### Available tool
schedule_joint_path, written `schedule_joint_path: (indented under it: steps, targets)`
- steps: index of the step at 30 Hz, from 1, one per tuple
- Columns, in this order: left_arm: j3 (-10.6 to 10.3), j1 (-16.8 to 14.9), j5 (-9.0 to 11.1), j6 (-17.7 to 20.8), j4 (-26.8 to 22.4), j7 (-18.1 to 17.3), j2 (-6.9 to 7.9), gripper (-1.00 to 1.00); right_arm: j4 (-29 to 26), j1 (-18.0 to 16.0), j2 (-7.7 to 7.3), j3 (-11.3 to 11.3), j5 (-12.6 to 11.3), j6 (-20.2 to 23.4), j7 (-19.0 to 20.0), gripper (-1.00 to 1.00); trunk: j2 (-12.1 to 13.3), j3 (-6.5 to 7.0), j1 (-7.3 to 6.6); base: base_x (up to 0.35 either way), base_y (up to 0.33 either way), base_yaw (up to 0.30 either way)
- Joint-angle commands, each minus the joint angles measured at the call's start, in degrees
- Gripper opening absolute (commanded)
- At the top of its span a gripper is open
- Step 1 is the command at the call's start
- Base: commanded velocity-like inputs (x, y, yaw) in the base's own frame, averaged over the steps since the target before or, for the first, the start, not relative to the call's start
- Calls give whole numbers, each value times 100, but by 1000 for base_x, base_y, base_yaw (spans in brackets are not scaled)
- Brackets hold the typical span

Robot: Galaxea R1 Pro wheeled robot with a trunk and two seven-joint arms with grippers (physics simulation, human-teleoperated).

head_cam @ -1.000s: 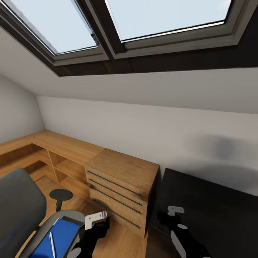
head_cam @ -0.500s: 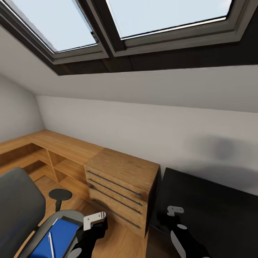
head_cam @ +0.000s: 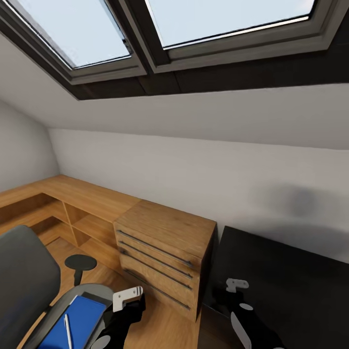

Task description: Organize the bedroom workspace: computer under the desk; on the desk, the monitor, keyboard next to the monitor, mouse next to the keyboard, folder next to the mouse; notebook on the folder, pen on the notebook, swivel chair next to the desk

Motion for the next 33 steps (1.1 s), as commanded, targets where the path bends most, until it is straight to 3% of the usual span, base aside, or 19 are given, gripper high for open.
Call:
schedule_joint_path:
  steps: [1,33]
  targets:
    - [-4,-2,43,16,-8,38,0,100,-13,-1,0,11,-68,28,-13,-100,-50,-27,25,0,0,0]
    - [-101,-2,43,15,-23,38,0,100,-8,-9,-9,2,-50,40,-74,-100,-1333,-602,727,0,0,0]
